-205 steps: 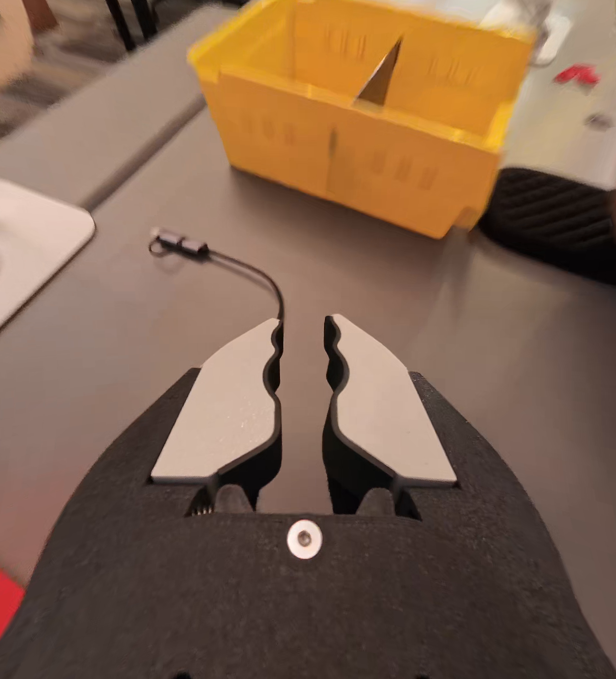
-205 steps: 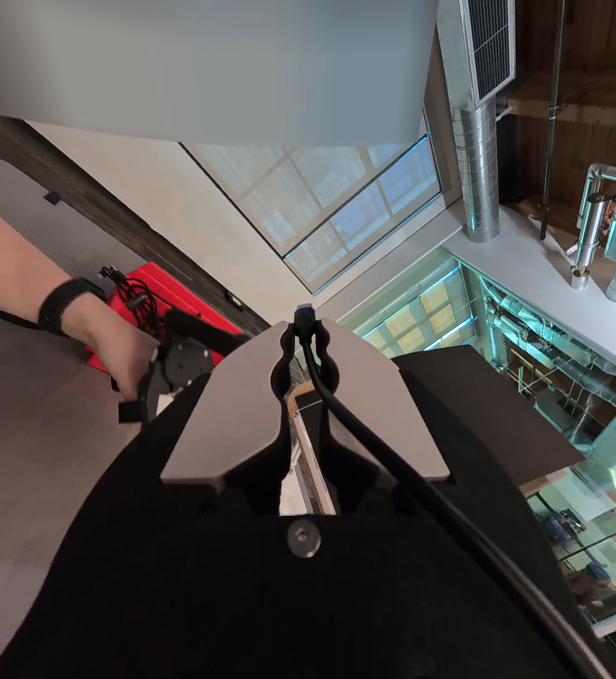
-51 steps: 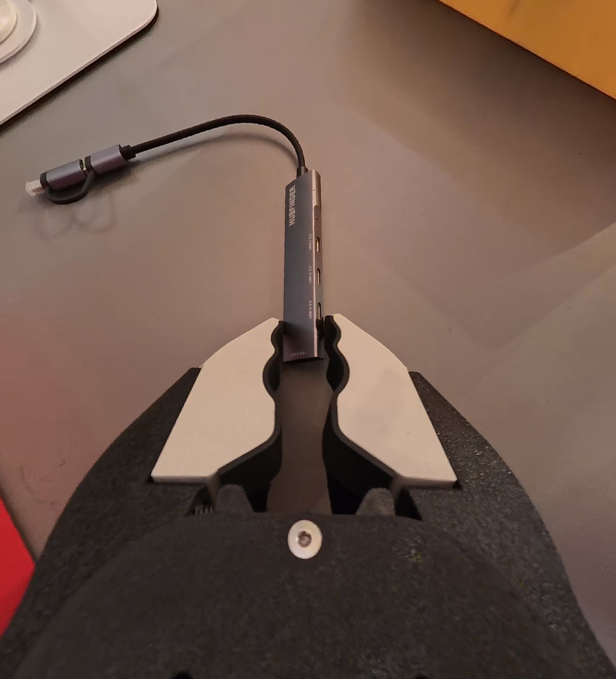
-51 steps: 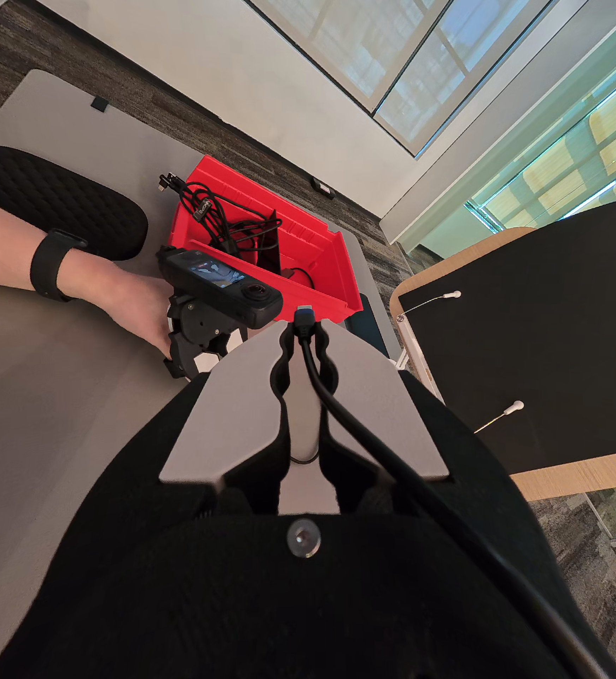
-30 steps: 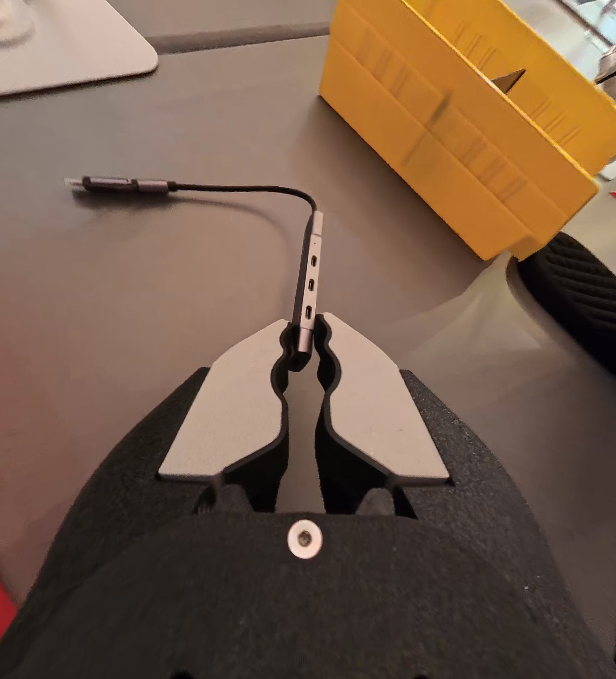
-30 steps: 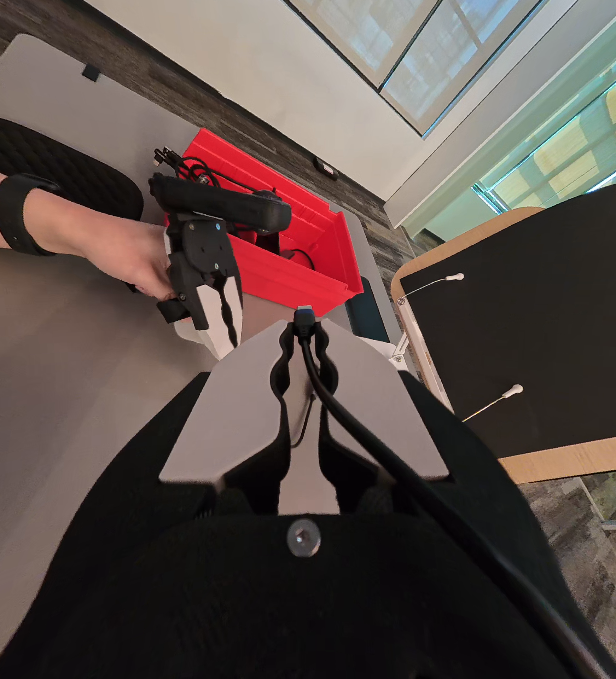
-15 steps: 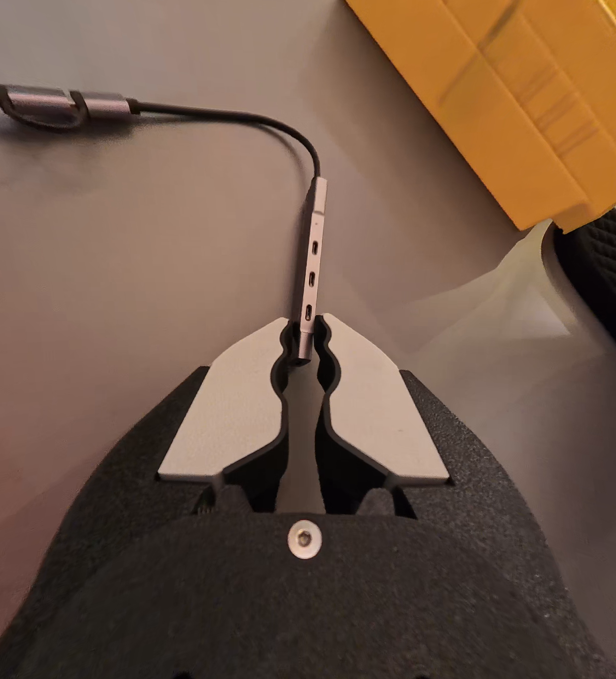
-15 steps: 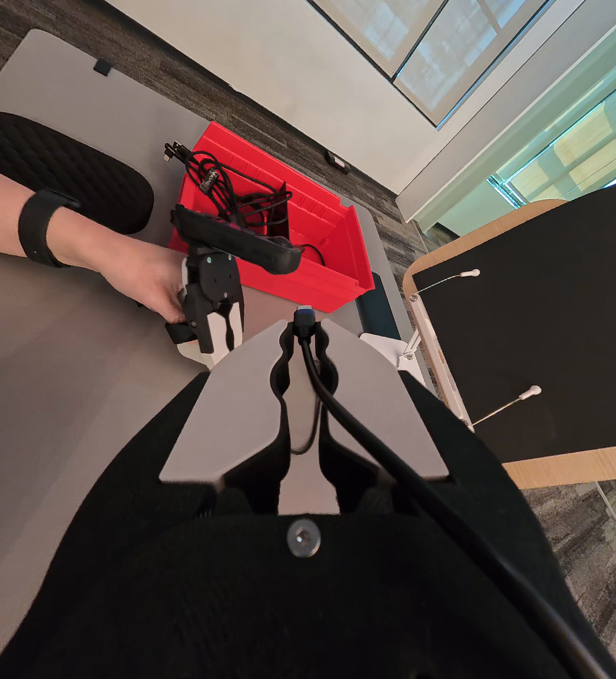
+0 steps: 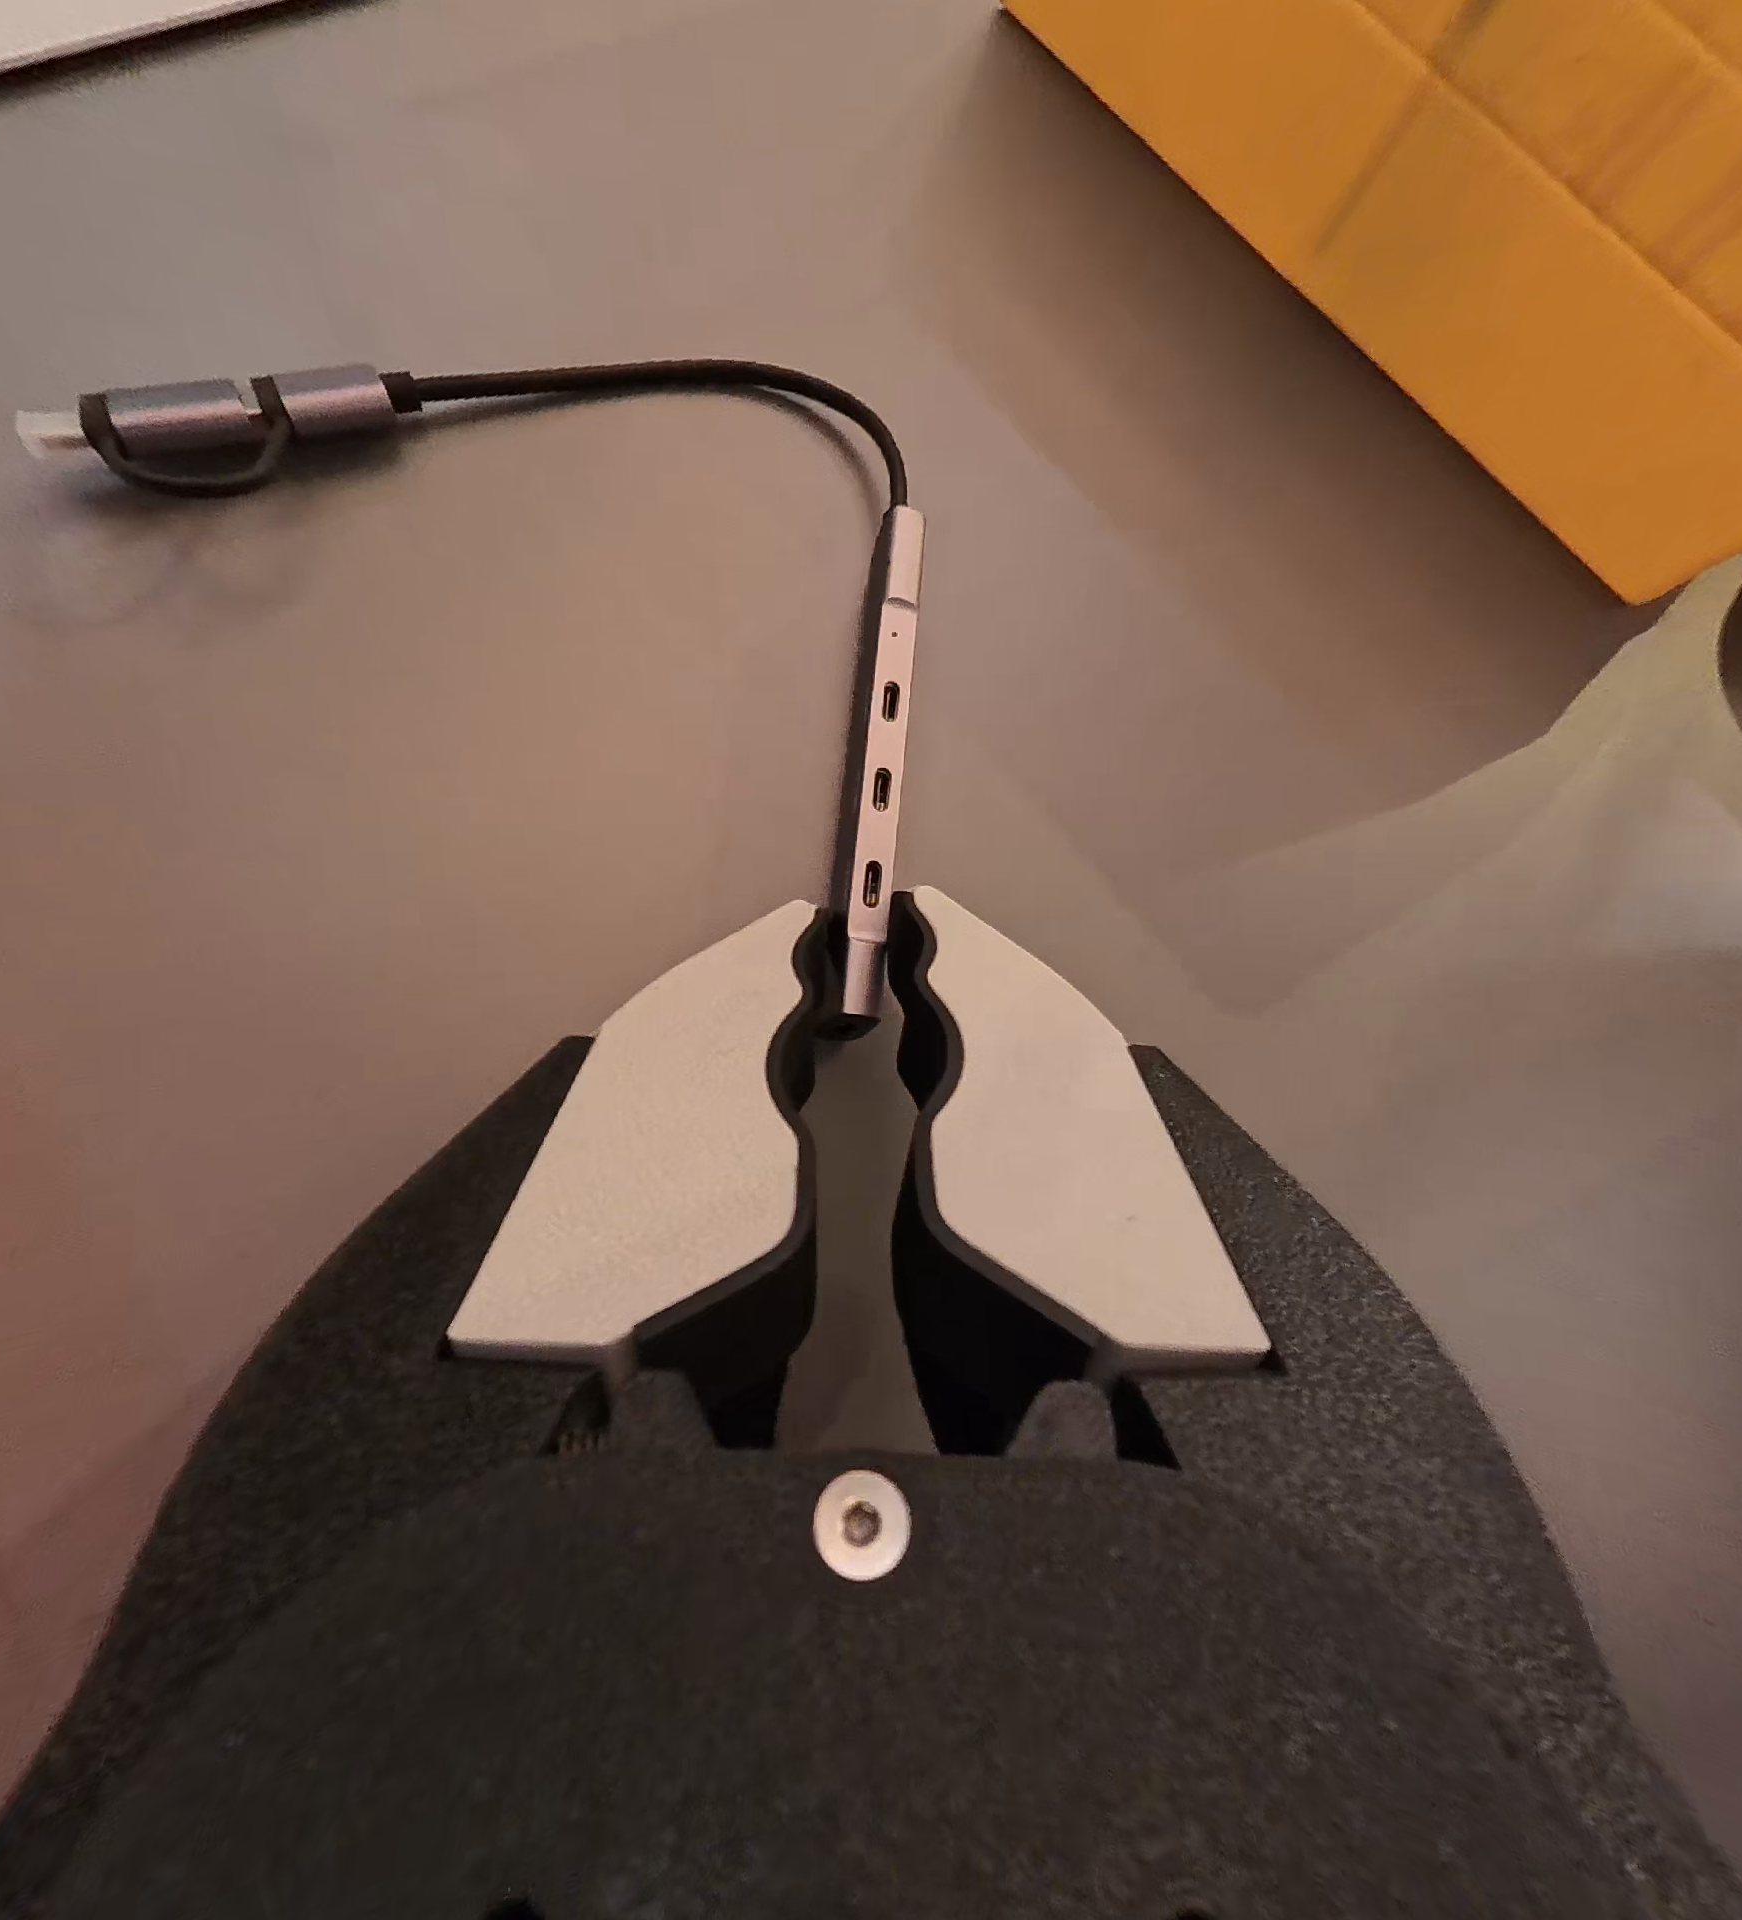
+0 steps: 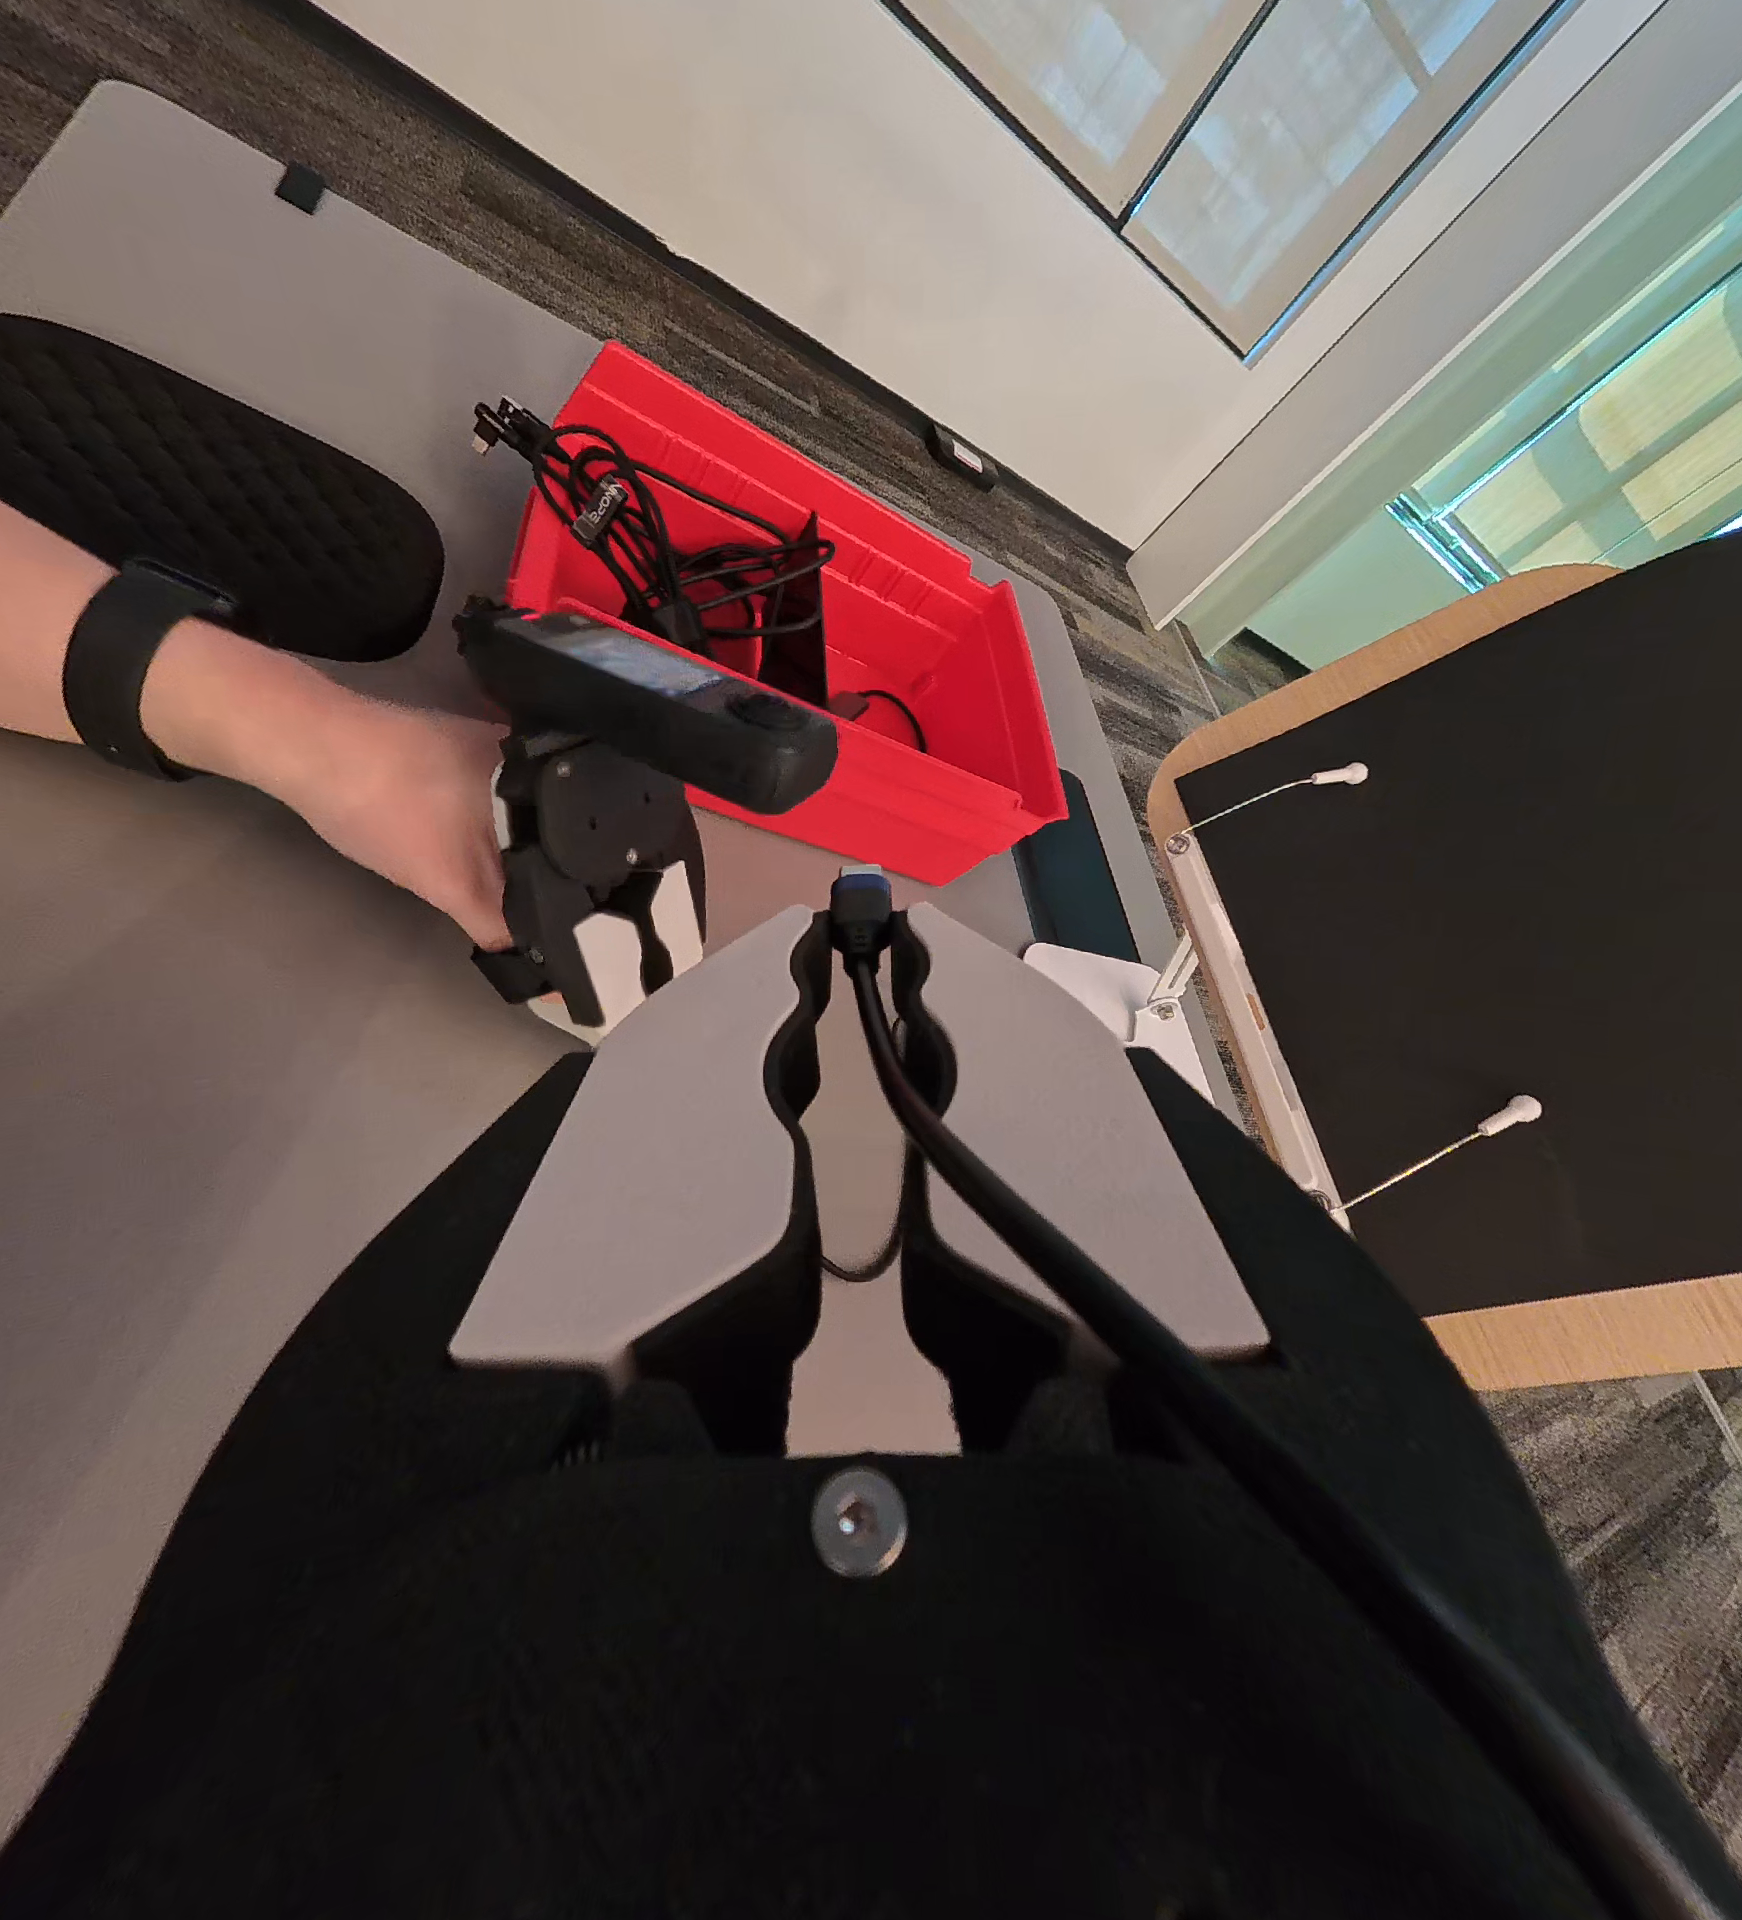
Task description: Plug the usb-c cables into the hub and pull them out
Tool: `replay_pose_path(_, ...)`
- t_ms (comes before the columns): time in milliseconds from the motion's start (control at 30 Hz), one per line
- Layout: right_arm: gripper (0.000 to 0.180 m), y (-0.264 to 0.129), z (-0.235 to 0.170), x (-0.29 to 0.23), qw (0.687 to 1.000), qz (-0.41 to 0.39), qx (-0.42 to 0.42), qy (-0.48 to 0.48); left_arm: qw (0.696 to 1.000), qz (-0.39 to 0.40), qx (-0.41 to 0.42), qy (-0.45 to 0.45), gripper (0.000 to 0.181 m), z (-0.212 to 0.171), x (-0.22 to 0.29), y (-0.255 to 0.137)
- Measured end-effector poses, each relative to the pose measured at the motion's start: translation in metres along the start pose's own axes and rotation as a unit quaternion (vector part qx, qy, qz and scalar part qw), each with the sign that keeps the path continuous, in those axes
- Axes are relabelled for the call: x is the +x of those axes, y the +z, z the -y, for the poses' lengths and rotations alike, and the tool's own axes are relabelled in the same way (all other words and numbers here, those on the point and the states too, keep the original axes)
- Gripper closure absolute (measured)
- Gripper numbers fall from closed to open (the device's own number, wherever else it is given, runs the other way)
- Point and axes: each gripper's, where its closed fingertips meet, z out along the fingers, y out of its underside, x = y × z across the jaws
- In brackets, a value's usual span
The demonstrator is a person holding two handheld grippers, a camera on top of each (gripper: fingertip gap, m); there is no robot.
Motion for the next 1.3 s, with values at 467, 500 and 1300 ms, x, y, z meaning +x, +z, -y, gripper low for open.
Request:
replay_pose_path(467, 0.168, -0.002, 0.004, -0.003, 1.0, 0.002, -0.001, -0.008, 0.995, 0.075, -0.026, 0.054, 0.171, -0.002, -0.006, 0.009)
replay_pose_path(500, 0.168, -0.002, 0.004, -0.003, 1.0, 0.002, -0.001, -0.009, 0.995, 0.078, -0.029, 0.051, 0.171, -0.002, -0.006, 0.01)
replay_pose_path(1300, 0.168, -0.021, -0.002, 0.047, 0.991, -0.13, 0.009, 0.031, 0.922, 0.224, 0.103, 0.298, 0.172, 0.081, -0.007, -0.063)
